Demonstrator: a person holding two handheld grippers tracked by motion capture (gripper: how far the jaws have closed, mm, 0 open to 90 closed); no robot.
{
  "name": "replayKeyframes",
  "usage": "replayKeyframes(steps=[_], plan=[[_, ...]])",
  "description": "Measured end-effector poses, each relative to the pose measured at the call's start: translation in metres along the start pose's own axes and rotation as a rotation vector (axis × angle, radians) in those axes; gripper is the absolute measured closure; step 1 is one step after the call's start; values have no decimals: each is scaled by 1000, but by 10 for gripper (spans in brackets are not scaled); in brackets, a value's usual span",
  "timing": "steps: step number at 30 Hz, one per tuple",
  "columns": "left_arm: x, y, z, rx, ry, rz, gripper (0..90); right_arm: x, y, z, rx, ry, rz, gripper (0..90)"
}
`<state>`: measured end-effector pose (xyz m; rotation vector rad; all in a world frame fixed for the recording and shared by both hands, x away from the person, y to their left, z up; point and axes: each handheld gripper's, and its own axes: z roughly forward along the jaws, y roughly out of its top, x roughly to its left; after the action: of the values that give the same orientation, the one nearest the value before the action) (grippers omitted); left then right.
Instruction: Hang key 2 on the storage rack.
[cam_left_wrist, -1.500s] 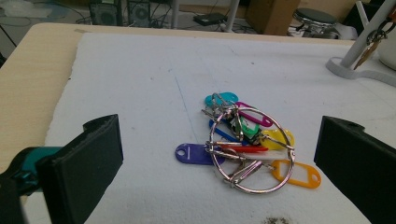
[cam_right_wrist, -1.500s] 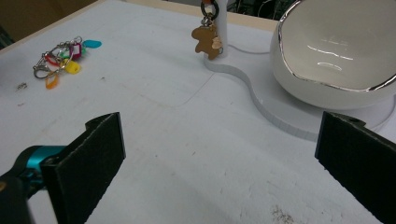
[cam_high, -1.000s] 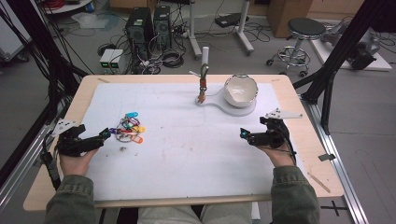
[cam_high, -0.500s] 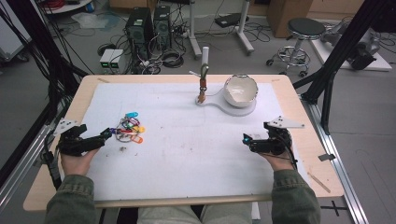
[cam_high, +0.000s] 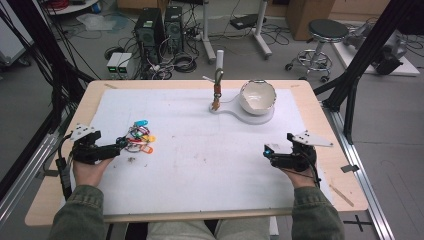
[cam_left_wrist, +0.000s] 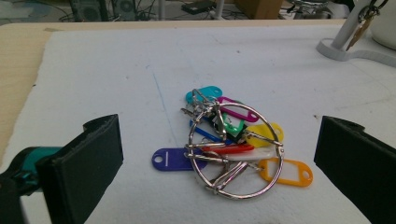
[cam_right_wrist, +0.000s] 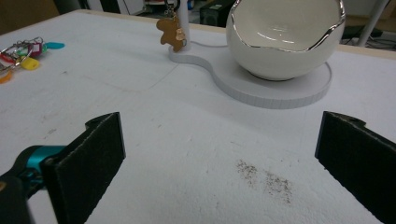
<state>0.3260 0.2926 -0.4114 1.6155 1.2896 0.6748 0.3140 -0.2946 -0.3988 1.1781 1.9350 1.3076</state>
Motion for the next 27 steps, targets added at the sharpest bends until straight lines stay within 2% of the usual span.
replayKeyframes(steps=[3,5,6,10,13,15,16,20,23,27], plan=[[0,1,3,3,-1,6,17,-1,-2,-4,-14,-4,12,7],[-1,4,8,19,9,12,17,-2,-4,-5,-20,-15,14,7],[-2,6,11,30,9,25,17,-2,-4,-5,-19,-13,17,7],[-6,10,20,44,2,32,17,-3,-5,-6,-25,-21,23,7],[-9,13,25,64,-18,24,17,-5,-6,-7,-29,-20,24,7],[-11,15,29,72,-56,-16,17,-5,-6,-7,-22,-16,30,7],[-12,17,31,79,-61,-18,17,-5,-7,-6,-21,-16,27,7],[-21,23,38,104,-86,-11,17,-4,-7,-6,-23,-8,24,7],[-27,26,45,135,-94,12,17,-3,-6,-5,-24,-8,21,7],[-32,25,54,174,-108,11,18,-3,-6,-5,-25,-3,17,7]])
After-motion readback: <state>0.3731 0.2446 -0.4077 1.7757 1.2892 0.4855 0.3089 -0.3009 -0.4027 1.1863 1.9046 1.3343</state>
